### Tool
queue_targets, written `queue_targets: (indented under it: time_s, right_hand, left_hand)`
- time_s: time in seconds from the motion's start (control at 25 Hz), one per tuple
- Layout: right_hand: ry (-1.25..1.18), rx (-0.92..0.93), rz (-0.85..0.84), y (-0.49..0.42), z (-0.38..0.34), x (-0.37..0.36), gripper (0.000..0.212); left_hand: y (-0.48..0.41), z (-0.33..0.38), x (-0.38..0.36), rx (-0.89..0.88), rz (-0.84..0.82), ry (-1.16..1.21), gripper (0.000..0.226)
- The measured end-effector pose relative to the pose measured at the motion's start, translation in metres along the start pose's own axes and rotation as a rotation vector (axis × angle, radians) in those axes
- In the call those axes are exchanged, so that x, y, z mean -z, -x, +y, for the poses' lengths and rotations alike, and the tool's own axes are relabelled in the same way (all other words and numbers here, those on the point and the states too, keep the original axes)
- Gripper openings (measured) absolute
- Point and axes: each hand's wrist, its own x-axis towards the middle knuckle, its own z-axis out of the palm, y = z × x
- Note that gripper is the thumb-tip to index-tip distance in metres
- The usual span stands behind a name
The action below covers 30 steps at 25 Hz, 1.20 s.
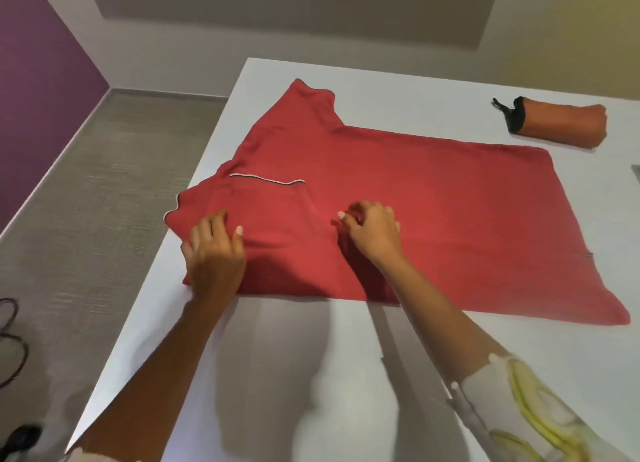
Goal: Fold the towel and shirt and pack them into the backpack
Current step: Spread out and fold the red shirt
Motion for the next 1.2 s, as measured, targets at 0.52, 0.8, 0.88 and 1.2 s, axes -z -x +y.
queue_targets:
  time_s: [0.52, 0.8, 0.88, 1.2]
  right_hand:
    - [0.28, 0.297, -0.003, -0.079, -0.108, -0.087, 0.03]
    - [0.155, 0.327, 0.32, -0.1, -0.094, -0.088, 0.019]
    - [0.265, 0.32, 0.185, -0.1, -0.089, -0.098, 0.024]
    - [0.06, 0.213, 0.274, -0.021, -0.022, -0.064, 0.042]
  left_hand:
    - [0.007, -0.047, -0.01, -0.181, -0.24, -0.027, 0.085]
    - [0.008, -0.048, -0.009, -0.162, -0.261, -0.108, 0.083]
    - [0.007, -0.048, -0.01, -0.155, -0.276, -0.126, 0.081]
    - [-0.006, -0.029, -0.001, -0.156, -0.238, -0.141, 0.079]
